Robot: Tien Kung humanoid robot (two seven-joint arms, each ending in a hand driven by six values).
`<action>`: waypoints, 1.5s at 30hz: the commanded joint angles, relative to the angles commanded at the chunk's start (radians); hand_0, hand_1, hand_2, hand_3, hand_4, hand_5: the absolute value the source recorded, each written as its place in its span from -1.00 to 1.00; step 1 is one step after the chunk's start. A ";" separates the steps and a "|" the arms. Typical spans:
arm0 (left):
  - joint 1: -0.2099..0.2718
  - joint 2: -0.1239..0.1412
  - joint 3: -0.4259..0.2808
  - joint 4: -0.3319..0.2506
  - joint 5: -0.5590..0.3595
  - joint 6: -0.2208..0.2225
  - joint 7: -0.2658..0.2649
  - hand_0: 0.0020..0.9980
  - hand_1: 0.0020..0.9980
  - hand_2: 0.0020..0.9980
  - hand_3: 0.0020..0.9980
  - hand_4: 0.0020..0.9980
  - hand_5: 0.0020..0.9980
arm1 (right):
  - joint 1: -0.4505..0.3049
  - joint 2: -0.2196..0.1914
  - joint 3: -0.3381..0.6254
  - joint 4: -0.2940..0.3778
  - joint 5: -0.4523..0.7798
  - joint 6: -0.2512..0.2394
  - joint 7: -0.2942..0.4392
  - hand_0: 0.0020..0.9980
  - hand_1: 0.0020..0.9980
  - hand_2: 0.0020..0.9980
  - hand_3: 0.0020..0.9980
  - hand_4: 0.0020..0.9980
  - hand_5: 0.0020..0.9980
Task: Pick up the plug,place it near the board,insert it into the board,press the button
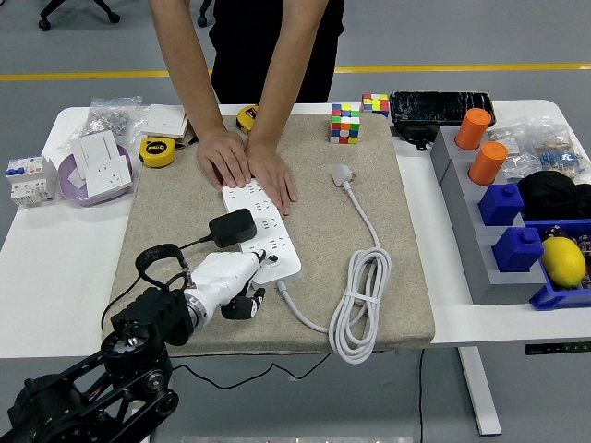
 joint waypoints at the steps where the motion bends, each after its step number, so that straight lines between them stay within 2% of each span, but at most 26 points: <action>1: 0.000 0.000 -0.001 -0.001 0.000 0.000 0.000 -0.71 -0.91 -0.69 0.71 -0.05 -0.97 | 0.000 0.000 0.000 0.000 0.000 0.000 0.000 0.75 0.49 0.47 0.53 1.00 0.69; 12: 0.003 0.004 0.000 -0.008 -0.005 -0.015 0.003 -0.70 -0.91 -0.69 0.68 -0.05 -0.98 | 0.001 -0.001 -0.001 0.000 0.001 0.000 0.000 0.74 0.49 0.47 0.53 1.00 0.69; 13: 0.003 0.005 0.000 -0.009 -0.005 -0.017 0.004 -0.70 -0.91 -0.69 0.59 -0.06 -0.98 | 0.001 -0.002 -0.001 0.000 0.001 0.000 0.000 0.74 0.49 0.47 0.53 1.00 0.68; 24: 0.002 0.002 0.000 0.004 0.011 -0.008 0.001 -0.70 -0.91 -0.69 0.63 -0.06 -0.98 | 0.002 0.000 0.001 0.000 0.003 0.000 0.002 0.74 0.49 0.47 0.53 1.00 0.68; 37: 0.002 -0.002 -0.001 0.031 0.020 -0.021 -0.002 -0.69 -0.91 -0.69 0.56 -0.06 -0.98 | 0.003 0.001 0.008 0.000 -0.001 0.000 0.001 0.75 0.49 0.47 0.53 1.00 0.69; 45: 0.005 0.000 -0.006 0.015 0.026 -0.018 -0.004 -0.69 -0.91 -0.69 0.55 -0.06 -0.98 | 0.003 0.001 0.007 0.000 0.001 -0.001 0.001 0.75 0.49 0.47 0.53 1.00 0.68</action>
